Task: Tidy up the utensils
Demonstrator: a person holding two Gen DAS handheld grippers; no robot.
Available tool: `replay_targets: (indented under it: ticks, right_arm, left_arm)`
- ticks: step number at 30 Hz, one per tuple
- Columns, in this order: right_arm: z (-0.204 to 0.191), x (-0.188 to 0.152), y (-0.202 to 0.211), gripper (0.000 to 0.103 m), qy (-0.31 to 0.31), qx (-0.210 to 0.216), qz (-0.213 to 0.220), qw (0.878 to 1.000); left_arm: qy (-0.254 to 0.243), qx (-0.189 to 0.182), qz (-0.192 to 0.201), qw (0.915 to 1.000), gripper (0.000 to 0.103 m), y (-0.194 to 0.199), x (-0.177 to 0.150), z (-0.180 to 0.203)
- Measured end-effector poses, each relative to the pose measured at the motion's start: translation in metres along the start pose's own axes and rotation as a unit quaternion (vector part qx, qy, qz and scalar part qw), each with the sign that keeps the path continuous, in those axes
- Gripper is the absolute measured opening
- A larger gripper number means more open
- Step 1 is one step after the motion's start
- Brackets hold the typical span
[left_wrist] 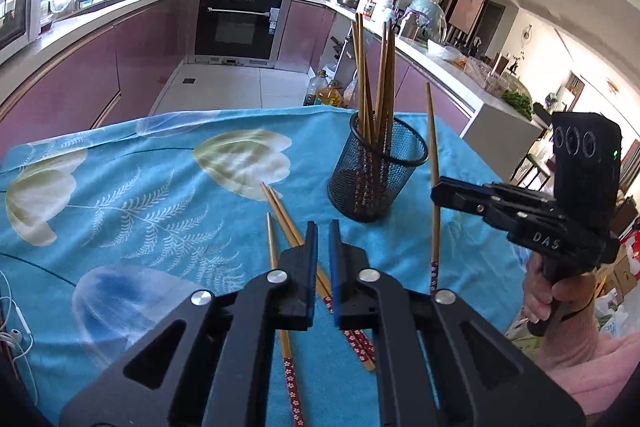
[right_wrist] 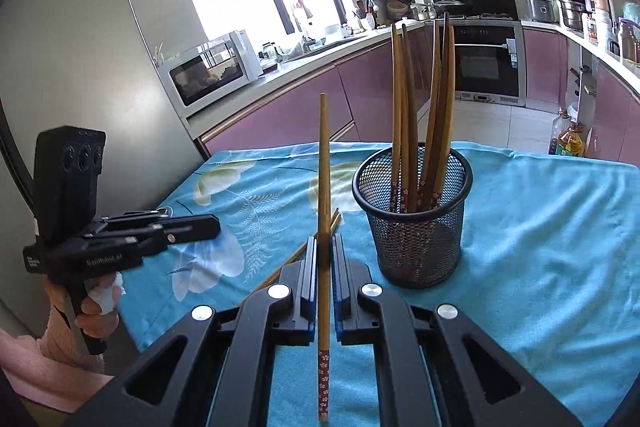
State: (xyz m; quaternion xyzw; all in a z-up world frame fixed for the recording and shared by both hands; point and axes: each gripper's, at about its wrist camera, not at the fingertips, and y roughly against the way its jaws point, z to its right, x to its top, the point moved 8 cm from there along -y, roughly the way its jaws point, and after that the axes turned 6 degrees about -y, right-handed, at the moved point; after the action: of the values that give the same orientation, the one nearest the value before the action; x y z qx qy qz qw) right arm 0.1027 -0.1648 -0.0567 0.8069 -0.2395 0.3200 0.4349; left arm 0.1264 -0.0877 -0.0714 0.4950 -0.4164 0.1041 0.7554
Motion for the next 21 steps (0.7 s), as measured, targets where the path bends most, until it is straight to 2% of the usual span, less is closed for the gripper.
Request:
replay_targets:
  ticks: [2, 4, 10, 15, 16, 19, 21]
  right_arm:
    - [0.0, 0.0, -0.001, 0.006, 0.001, -0.001, -0.002, 1.0]
    - [0.0, -0.001, -0.002, 0.006, 0.001, -0.002, -0.004, 1.0]
    - [-0.001, -0.001, -0.003, 0.006, 0.004, -0.007, -0.005, 1.0]
    - [0.001, -0.002, -0.006, 0.006, 0.003, -0.008, -0.007, 1.0]
    - [0.001, -0.001, -0.006, 0.006, 0.003, -0.009, -0.007, 1.0]
    - [0.0, 0.001, -0.005, 0.006, 0.004, -0.009, -0.003, 1.0]
    - [0.0, 0.002, -0.003, 0.006, 0.006, -0.009, 0.0, 1.0]
  left_arm:
    - [-0.016, 0.035, -0.022, 0.999, 0.023, -0.014, -0.009, -0.004]
    - [-0.028, 0.061, -0.047, 0.9967, 0.024, -0.03, -0.019, -0.007]
    - [-0.036, 0.089, -0.105, 0.9898, 0.025, -0.073, -0.047, -0.019]
    - [-0.038, 0.084, -0.112, 0.9895, 0.025, -0.086, -0.054, -0.022]
    - [-0.034, 0.084, -0.111, 0.9896, 0.024, -0.087, -0.053, -0.023]
    - [-0.031, 0.095, -0.11, 0.9889, 0.009, -0.091, -0.05, -0.028]
    - [-0.029, 0.098, -0.108, 0.9888, 0.008, -0.092, -0.048, -0.028]
